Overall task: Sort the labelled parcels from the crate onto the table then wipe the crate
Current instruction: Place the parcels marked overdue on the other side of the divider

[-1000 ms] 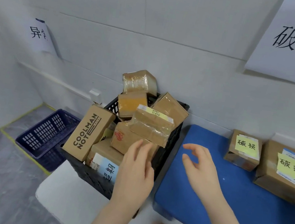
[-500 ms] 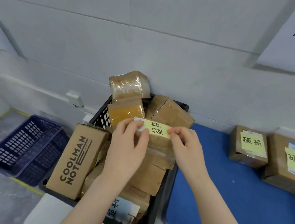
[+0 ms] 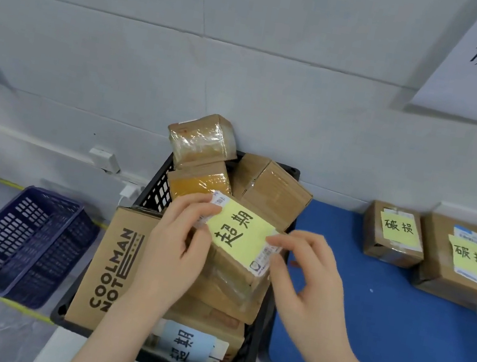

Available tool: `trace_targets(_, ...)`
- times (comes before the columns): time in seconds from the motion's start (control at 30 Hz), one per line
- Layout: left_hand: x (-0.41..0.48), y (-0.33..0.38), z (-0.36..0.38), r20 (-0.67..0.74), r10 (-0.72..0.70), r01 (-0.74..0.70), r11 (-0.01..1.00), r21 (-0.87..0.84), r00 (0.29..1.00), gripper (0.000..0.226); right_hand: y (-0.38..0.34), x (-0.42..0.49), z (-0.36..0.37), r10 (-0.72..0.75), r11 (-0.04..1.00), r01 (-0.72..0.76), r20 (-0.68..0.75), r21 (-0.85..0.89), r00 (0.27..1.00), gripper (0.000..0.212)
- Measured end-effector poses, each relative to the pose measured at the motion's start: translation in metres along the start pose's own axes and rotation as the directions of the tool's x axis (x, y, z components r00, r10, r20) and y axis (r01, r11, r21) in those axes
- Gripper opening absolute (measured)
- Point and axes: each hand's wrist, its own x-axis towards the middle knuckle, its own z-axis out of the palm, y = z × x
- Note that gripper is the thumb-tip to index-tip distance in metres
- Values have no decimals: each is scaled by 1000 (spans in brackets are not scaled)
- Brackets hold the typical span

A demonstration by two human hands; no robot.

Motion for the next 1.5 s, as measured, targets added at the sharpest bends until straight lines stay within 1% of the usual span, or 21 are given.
trace_targets(0.07,0,-3,-3,21,28,-28,1000,-8,999,31,8,19,-6,-39,999,39,56,-12,998,24)
trace_targets(0.13,1,-6,-5,38,47,-46,999,-24,998,32,12,38,-8,-84,996,90,193,-22,978,26)
trace_targets(0.17,0,-6,-6,42,55,-54,998,-29,998,34,12,45,-8,-99,995,104,283,-3,954,27)
trace_targets(0.23,-5,-6,-5,-2,66,-66,998,24,998,36,7,54,-4,-100,992,58,436,108,894,26)
trace_targets(0.27,-11,-5,-3,-61,61,-56,995,78,996,34,5,55,-2,-101,989,38,464,145,880,26)
trace_targets(0.33,-30,1,3,-210,1,28,990,139,978,27,3,51,2,-120,986,59,431,153,894,28)
trace_targets(0.37,-42,6,7,-257,-29,68,988,142,966,24,3,47,4,-137,985,82,406,151,904,29)
trace_targets(0.4,-54,11,11,-270,-48,88,986,138,962,24,2,42,6,-148,984,97,385,148,911,31)
trace_targets(0.43,-64,16,15,-248,-64,98,987,124,967,28,2,36,8,-151,984,102,369,147,917,32)
trace_targets(0.5,-76,19,23,-139,-86,99,991,89,987,42,1,27,12,-157,984,118,338,132,928,32)
trace_targets(0.53,-78,18,25,-85,-83,91,992,87,993,49,1,23,13,-168,983,136,325,121,931,33)
trace_targets(0.6,-77,15,26,-27,-72,73,994,77,997,56,2,14,14,-205,977,173,313,127,927,36)
trace_targets(0.63,-75,14,25,-18,-73,74,995,59,997,56,3,10,14,-215,974,180,307,137,927,38)
trace_targets(0.73,-74,11,19,-39,-65,65,998,-12,997,47,6,-3,13,-187,977,149,274,153,943,40)
trace_targets(0.8,-73,9,17,-65,-31,31,1000,2,997,45,7,-9,13,-162,981,130,244,142,956,39)
trace_targets(0.9,-70,12,15,-90,29,-27,999,24,995,44,6,-19,13,-145,975,106,198,196,969,37)
trace_targets(1.07,-65,40,14,-63,169,-169,986,9,984,50,1,-35,-12,-129,969,120,26,217,991,36)
trace_targets(1.17,-70,68,23,-13,235,-235,972,1,972,51,-3,-46,-42,-119,965,129,-54,228,991,34)
trace_targets(1.27,-80,98,42,-2,313,-313,950,-8,950,51,-3,-63,-80,-97,968,122,-122,217,988,35)
trace_targets(1.5,-132,174,118,90,413,-407,910,-80,906,48,23,-138,-184,-43,979,90,-253,180,966,35)
